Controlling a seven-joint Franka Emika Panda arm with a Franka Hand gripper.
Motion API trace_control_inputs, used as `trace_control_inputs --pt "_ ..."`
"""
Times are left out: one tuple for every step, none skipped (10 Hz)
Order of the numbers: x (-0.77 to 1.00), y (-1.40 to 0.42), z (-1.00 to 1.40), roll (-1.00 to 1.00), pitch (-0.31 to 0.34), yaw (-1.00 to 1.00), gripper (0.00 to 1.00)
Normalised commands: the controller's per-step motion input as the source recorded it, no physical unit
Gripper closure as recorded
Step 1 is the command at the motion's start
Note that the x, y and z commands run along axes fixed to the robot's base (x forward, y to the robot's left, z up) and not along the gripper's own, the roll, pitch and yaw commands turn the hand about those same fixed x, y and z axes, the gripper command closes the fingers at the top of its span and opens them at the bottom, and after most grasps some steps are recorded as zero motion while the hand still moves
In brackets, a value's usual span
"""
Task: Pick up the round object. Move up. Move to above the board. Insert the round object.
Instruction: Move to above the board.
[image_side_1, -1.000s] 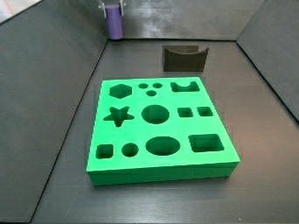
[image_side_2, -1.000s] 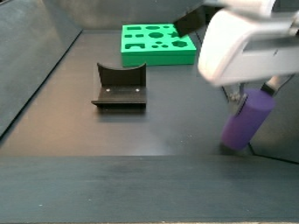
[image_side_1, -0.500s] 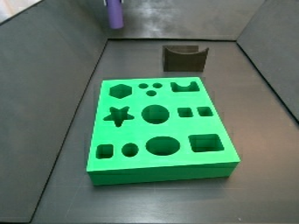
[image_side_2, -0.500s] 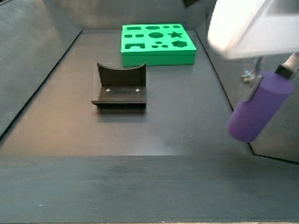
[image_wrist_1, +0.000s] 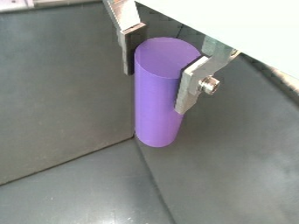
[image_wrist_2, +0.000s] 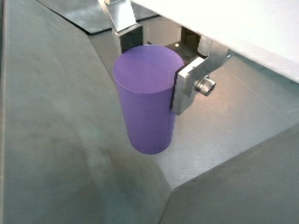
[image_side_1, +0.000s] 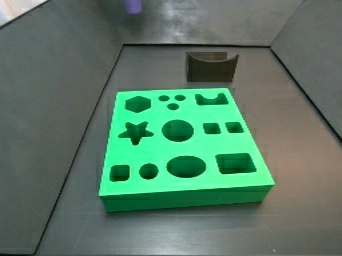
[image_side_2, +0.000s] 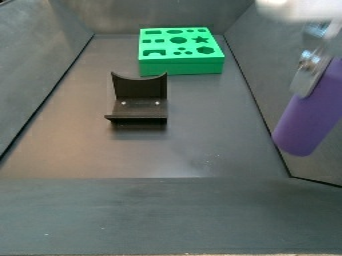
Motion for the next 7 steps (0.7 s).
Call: trace_control_inputs --pt "0.01 0.15 1.00 0.05 0.099 0.03 1.00" --pt "0.01 0.14 1.00 0.05 0.099 0.03 1.00" --pt "0.00 0.12 1.00 0.04 0.098 0.02 1.00" --pt "0.00 0.11 1.00 0.04 0.092 0.02 1.00" --pt "0.00 0.10 1.00 0.04 0.088 0.02 1.00" --pt "0.00 0.08 1.00 0.03 0.087 0.02 1.00" --pt "0.00 0.05 0.78 0.02 0.088 0.02 1.00"
